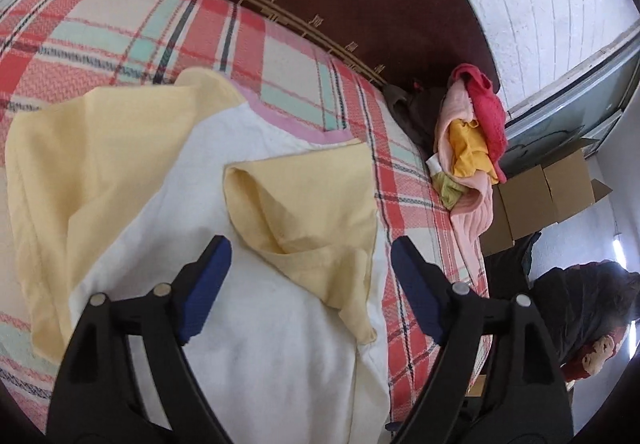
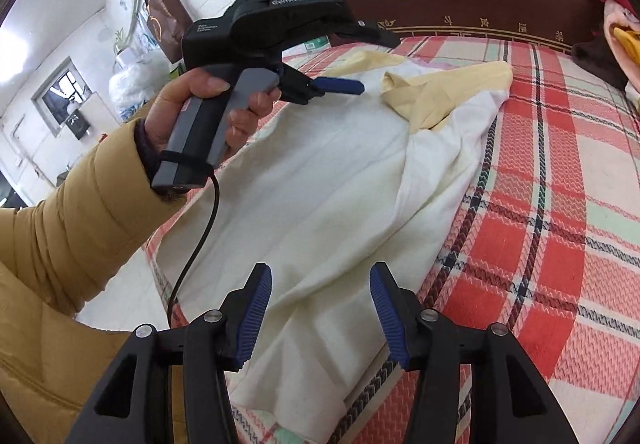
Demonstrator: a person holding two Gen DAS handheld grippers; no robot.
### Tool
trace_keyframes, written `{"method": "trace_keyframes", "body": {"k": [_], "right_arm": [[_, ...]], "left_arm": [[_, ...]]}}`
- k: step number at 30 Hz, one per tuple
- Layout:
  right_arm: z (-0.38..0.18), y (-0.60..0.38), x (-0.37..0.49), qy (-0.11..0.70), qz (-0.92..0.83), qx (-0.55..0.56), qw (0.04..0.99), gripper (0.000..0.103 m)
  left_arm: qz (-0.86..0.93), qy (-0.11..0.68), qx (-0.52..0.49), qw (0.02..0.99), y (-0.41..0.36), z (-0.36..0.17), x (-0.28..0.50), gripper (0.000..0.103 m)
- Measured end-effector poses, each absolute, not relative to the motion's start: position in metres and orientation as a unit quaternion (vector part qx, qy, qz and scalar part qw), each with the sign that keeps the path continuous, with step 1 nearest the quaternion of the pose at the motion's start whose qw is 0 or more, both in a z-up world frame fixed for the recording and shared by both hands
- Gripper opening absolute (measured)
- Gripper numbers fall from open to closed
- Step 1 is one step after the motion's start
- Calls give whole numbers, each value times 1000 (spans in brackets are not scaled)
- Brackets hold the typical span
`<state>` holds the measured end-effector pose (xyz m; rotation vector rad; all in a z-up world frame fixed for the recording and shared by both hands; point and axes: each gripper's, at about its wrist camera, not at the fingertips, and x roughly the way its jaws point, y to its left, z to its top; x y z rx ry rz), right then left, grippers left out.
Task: Fold clothes
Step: 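Fold the shirt side with its yellow sleeve over the body with the right gripper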
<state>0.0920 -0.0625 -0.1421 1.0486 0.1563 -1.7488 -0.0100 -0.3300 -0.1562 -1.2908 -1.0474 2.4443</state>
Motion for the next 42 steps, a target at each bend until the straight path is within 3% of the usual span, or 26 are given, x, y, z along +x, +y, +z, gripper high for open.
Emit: {"method": "trace_keyframes", "body": {"k": [5,7,8,9,22,23,25,26,27,33,36,39,41,42], "right_arm": [[-144,-63,89,65,-727,437,525,55],[-142,-60,88,63,-730,436,522,56],[-141,-58,88,61,-733,435,520,56],[-140,-56,87,58,-735,434,518,56],[-141,-76,67,64,-754,414,505,56],[-138,-79,62,68,-760,408,502,56],[-130,-87,49,81,-769,393,498,56],[-127,-92,41,88,-776,385,492,56],[-125,-97,31,94,-781,380,486,56],[-124,-139,-25,153,-773,379,484,68],[-134,-161,-45,158,-747,413,497,68],[-149,-181,-56,192,-731,435,490,67],[-155,-187,-57,203,-723,442,490,52],[-154,-189,-56,210,-726,437,487,25]], "left_arm": [[825,-339,-442,97,-314,-171,-32,82],[824,-340,-442,98,-313,-172,-40,56],[822,-336,-450,92,-313,-173,-44,23],[820,-333,-457,87,-314,-175,-48,14],[835,-309,-442,104,-316,-142,-75,15],[833,-308,-448,101,-316,-143,-71,19],[836,-308,-444,96,-317,-142,-56,49],[838,-308,-442,94,-318,-142,-48,70],[841,-311,-433,93,-321,-141,-36,78],[850,-313,-407,122,-321,-138,40,78],[859,-234,-435,134,-288,-142,74,78],[837,-203,-466,203,-257,-154,93,78],[832,-172,-480,218,-238,-159,103,78],[831,-163,-483,225,-230,-160,107,78]]}}
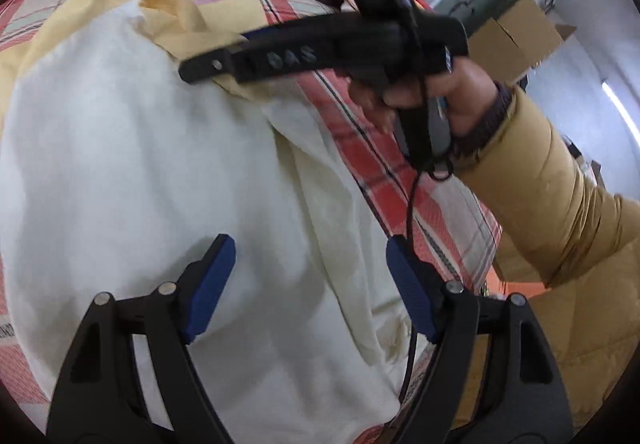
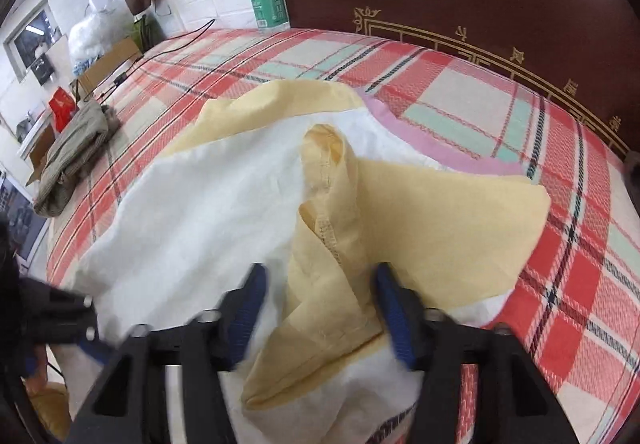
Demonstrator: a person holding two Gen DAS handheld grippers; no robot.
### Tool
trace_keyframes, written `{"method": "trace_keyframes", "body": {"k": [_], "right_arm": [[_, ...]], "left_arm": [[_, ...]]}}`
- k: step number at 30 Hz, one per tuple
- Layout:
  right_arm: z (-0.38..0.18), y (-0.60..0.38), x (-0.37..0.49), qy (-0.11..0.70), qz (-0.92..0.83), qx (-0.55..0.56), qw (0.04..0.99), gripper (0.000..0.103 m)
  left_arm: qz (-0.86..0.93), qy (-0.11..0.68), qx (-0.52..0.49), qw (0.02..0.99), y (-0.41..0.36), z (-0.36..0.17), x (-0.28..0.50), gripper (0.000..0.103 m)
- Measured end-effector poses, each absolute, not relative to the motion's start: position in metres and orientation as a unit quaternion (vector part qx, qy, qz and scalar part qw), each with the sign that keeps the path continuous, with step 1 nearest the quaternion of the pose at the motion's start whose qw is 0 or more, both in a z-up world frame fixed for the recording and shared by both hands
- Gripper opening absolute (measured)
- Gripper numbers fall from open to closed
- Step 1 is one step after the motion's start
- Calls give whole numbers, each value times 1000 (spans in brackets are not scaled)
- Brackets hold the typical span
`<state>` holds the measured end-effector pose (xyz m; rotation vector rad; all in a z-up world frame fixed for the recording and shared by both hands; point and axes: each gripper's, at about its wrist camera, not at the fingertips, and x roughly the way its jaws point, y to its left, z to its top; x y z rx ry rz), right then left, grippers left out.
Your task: Fold clothes
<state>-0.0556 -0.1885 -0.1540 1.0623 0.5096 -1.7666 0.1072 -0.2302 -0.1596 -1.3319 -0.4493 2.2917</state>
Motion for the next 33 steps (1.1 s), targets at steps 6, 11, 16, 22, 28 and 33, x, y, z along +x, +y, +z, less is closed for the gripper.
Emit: {"method": "trace_keyframes", "body": {"k": [6,11,16,22,28,33], "right_arm": [[-123,-178,-74,138,-788,409,440,5],[-140,-195,-89,126,-781,447,417,9],[-138,-178,-74,126,-786,442,414,45],[-111,-114,5,158,-716,419,535,45],[-145,-80,101,227,-629,457,587,37],[-153,-77,134,262,-601,461,599,37]], "left_arm": [[822,-157,-482,259,-215,-156,122,79],[817,-164,-482,269,-216,-153,136,79],[812,-168,-485,279,-216,-151,154,79],[797,-181,-483,314,-209,-156,175,79],[787,-197,-481,332,-208,-160,189,79],[803,-200,-471,306,-208,-157,202,79]]}}
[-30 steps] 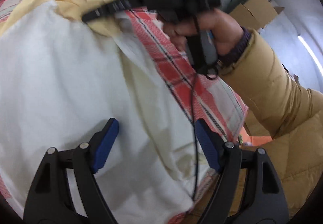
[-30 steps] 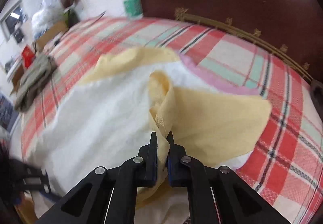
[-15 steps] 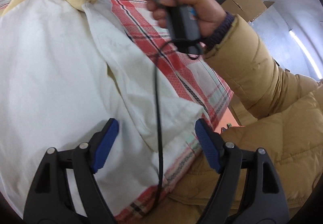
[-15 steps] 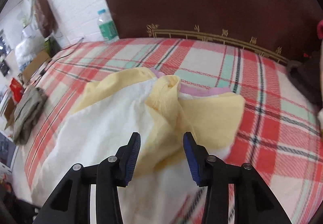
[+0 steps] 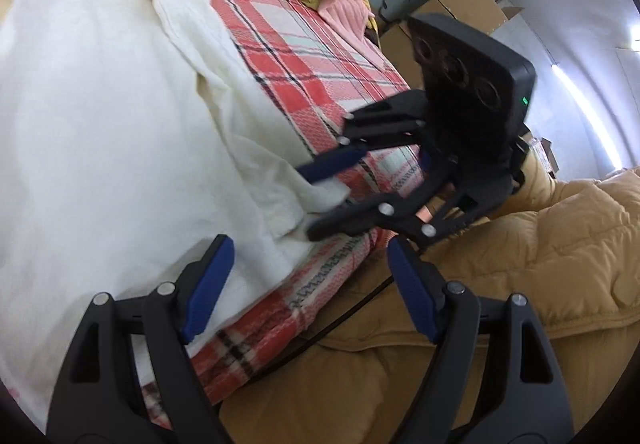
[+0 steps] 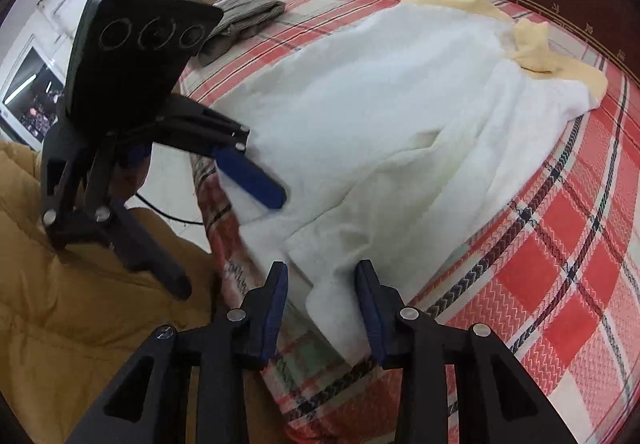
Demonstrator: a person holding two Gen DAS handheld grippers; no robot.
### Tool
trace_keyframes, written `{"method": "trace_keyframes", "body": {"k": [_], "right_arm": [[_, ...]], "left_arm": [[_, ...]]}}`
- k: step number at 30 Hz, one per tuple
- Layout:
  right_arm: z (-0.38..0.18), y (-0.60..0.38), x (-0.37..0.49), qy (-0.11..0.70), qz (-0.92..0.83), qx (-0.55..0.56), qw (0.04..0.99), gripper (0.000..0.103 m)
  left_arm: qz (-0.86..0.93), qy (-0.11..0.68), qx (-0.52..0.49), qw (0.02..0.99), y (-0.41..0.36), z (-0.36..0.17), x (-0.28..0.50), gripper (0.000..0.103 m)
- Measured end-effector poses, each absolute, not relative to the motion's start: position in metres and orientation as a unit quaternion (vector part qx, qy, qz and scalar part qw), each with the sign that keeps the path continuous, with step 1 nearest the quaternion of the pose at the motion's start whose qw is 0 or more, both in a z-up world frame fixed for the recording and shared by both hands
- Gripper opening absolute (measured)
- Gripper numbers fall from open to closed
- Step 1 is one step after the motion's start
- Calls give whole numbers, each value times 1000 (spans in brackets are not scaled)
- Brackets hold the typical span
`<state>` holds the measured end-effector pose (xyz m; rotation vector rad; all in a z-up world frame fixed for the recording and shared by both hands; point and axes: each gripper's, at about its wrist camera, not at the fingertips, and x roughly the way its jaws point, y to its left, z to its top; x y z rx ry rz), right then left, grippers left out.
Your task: Fold clothes
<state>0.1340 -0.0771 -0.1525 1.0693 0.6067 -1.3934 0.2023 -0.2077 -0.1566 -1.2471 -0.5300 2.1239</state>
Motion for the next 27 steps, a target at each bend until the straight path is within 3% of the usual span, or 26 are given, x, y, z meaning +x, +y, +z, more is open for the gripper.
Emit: {"method": "trace_keyframes", "body": {"k": [6,9,13,22,27], "right_arm": [[-107,-88,133,333,-585,417,611,38],[-71,-109,125,338,-596,367,629,48],[-40,-172,109,323,-636,326,621,58],[-100,-359,67,330,-656,408,543,64],[-147,-399,41,324,-674,470,469,64]], "left_arm": [[861,-233,-389,231,-279,-125,229,81],[883,-254,-361,158,-323,-124,249,87],[877,-266,-386,108,-351,-146,254,87],[859,-268,-418,128,-332,-180,240,88],[851,-286,-418,142,-333,-183,242,87]]}}
